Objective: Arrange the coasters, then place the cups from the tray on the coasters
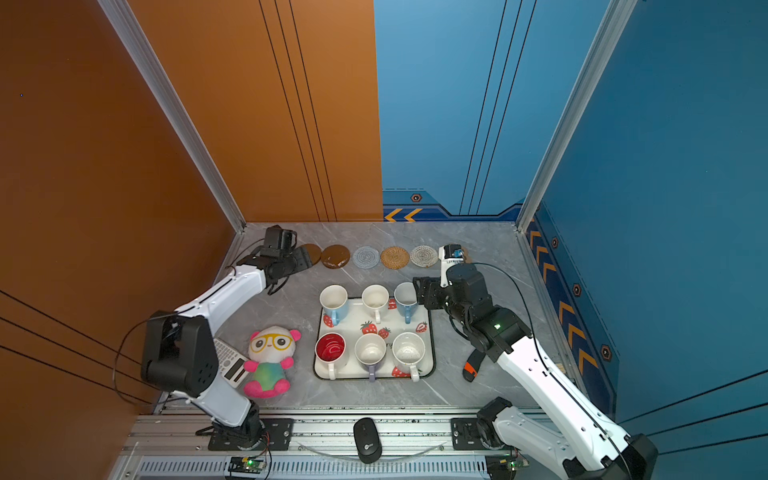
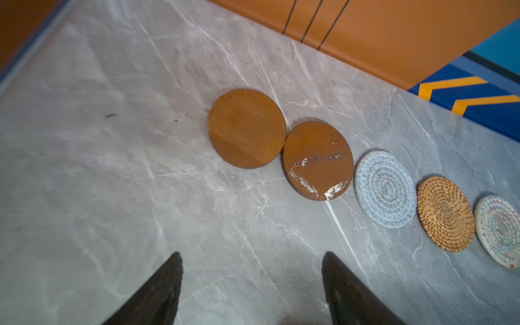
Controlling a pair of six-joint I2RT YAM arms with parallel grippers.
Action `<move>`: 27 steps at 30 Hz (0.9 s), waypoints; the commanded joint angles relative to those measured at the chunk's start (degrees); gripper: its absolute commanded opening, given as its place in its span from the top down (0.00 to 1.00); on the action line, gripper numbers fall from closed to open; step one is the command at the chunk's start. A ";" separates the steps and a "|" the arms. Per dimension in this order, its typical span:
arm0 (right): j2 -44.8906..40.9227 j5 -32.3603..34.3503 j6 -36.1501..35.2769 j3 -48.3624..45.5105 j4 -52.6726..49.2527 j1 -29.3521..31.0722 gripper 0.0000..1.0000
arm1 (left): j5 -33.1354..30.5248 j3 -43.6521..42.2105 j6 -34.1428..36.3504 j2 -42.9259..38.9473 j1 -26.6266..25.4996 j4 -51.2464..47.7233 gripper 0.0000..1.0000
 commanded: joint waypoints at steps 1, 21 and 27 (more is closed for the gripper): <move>0.83 1.45 1.20 3.23 -2.12 -1.77 0.25 | 10.30 6.59 -1.13 8.30 0.91 -3.68 0.26; 4.75 -2.69 2.71 7.54 -2.60 -9.07 0.25 | 20.64 23.83 -6.46 27.92 0.87 -3.67 0.37; 5.17 -3.38 2.92 7.36 -2.34 -9.52 0.25 | 20.47 24.71 -6.48 29.55 0.85 -3.67 0.36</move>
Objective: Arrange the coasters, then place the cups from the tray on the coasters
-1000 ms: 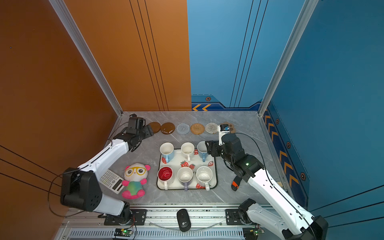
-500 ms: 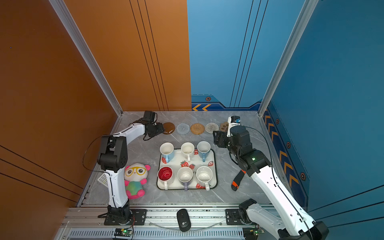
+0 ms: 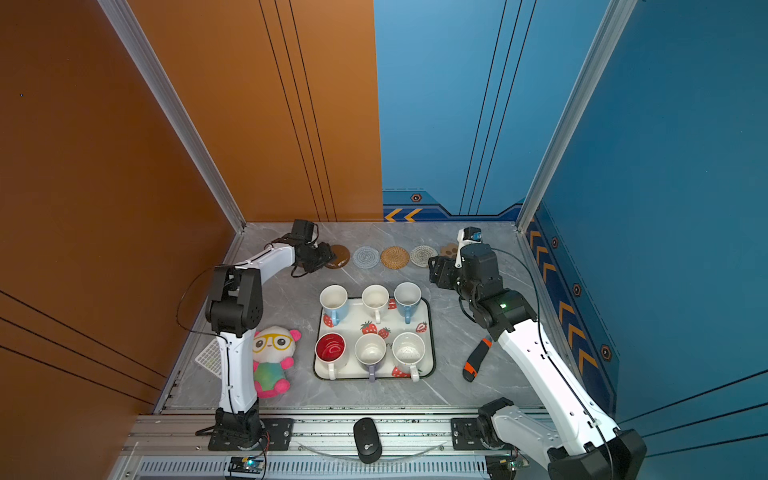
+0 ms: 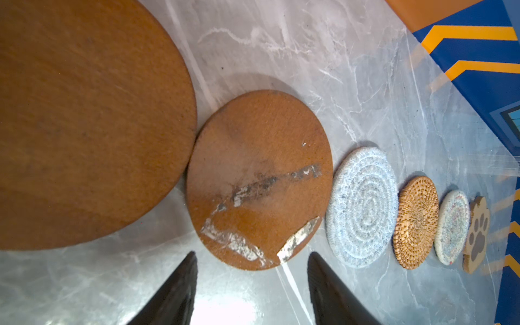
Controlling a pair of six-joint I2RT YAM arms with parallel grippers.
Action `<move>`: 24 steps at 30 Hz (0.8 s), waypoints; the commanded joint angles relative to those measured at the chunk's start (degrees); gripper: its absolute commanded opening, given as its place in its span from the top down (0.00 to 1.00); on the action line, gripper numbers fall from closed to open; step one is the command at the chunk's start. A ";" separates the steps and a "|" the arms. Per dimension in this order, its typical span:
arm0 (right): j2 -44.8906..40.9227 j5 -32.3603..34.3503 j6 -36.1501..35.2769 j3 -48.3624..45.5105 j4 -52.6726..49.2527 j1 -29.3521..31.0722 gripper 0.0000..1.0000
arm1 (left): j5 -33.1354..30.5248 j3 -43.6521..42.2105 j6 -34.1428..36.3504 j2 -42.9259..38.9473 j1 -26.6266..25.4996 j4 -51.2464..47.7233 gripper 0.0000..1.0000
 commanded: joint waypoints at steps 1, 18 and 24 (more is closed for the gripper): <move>0.07 -1.07 1.00 1.46 -0.83 -0.35 0.25 | 1.00 2.55 -0.33 2.34 -0.09 -1.20 0.36; -0.01 -1.48 1.27 1.84 -0.83 -1.05 0.25 | 2.07 5.37 -0.67 4.04 -0.45 -1.36 0.37; -0.31 -1.98 1.53 1.66 -0.83 -1.06 0.25 | -0.65 2.65 0.01 -0.64 -0.50 -1.72 0.37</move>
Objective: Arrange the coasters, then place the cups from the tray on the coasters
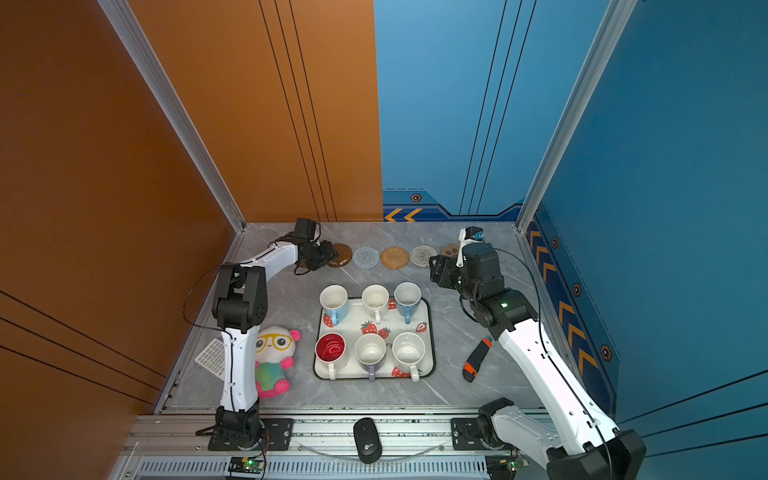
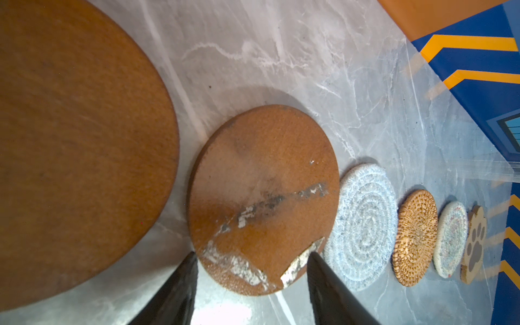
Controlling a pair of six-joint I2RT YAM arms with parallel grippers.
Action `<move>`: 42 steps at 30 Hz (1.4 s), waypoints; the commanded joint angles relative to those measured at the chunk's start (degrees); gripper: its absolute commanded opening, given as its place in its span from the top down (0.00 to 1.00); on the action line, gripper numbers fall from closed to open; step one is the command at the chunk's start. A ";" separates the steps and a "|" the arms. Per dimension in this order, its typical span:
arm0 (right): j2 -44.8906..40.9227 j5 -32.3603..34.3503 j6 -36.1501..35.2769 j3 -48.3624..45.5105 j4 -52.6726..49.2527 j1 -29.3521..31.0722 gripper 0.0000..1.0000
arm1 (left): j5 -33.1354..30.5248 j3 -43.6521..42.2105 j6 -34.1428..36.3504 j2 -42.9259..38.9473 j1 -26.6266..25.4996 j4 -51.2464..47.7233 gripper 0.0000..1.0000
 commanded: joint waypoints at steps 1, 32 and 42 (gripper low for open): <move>-0.42 -0.92 0.59 1.45 -0.84 -0.27 0.25 | -1.73 -1.57 0.59 -5.06 -0.40 -1.78 0.37; 5.80 -5.82 -1.38 1.61 -8.20 4.98 0.26 | -28.36 -41.78 14.84 -59.60 -26.89 15.85 0.29; 8.24 -1.28 -0.48 -2.29 -8.83 10.72 0.26 | -31.25 -54.09 17.28 -71.05 -29.28 21.06 0.25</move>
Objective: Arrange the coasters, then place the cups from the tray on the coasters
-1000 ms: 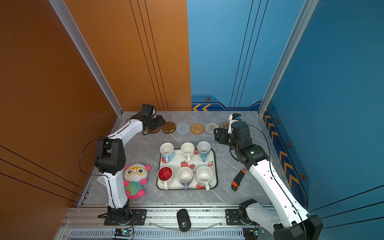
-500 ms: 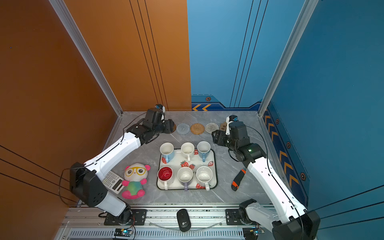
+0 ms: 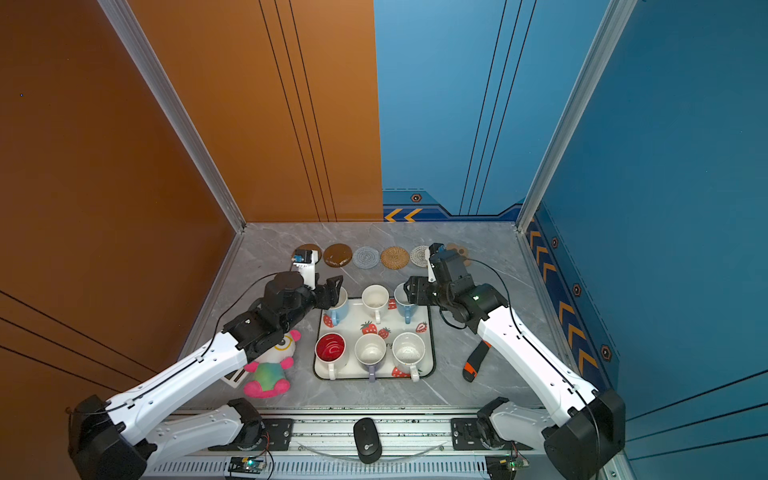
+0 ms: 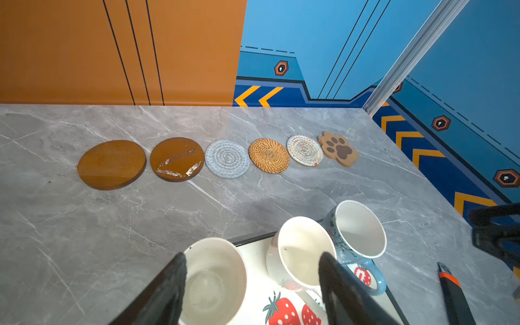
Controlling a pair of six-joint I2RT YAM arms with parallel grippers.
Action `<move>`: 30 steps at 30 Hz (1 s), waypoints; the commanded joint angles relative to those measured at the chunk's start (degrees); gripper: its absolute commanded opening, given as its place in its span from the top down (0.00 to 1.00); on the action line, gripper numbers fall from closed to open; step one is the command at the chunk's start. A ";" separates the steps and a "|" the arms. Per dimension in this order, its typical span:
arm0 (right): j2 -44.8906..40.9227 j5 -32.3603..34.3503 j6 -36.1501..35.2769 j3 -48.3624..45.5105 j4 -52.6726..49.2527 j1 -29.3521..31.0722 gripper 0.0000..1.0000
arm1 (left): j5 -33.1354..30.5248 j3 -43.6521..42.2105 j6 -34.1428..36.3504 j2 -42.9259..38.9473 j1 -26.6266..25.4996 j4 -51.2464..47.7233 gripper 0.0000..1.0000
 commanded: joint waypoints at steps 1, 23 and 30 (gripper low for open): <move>0.90 3.32 0.38 -1.92 -2.27 1.19 0.26 | -2.95 -1.39 2.39 -2.39 -0.53 3.01 0.24; 11.49 4.03 3.44 -4.61 -0.28 3.89 0.29 | -3.67 -2.99 4.99 -3.30 -0.61 4.32 0.18; 13.95 4.58 3.89 -4.24 0.51 4.89 0.33 | -4.06 -3.36 5.13 -3.22 -0.56 4.50 0.17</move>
